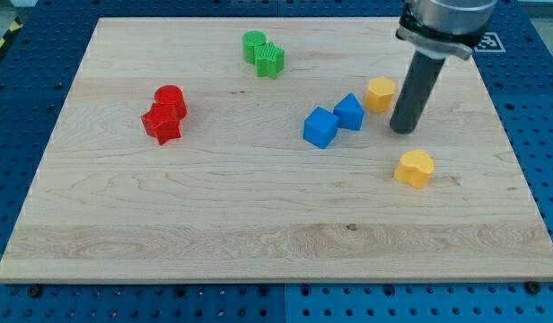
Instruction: Push the triangle into the cube
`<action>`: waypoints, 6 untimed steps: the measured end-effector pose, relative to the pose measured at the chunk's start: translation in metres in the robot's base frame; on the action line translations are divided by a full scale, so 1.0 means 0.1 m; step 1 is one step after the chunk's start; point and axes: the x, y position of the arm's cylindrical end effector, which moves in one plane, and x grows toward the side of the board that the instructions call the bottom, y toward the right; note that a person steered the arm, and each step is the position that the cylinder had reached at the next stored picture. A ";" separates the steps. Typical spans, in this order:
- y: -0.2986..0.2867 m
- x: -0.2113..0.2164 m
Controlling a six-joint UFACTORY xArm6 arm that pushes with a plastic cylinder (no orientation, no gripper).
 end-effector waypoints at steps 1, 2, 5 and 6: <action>-0.19 -0.14; -0.42 -0.16; -0.67 0.07; -0.41 0.07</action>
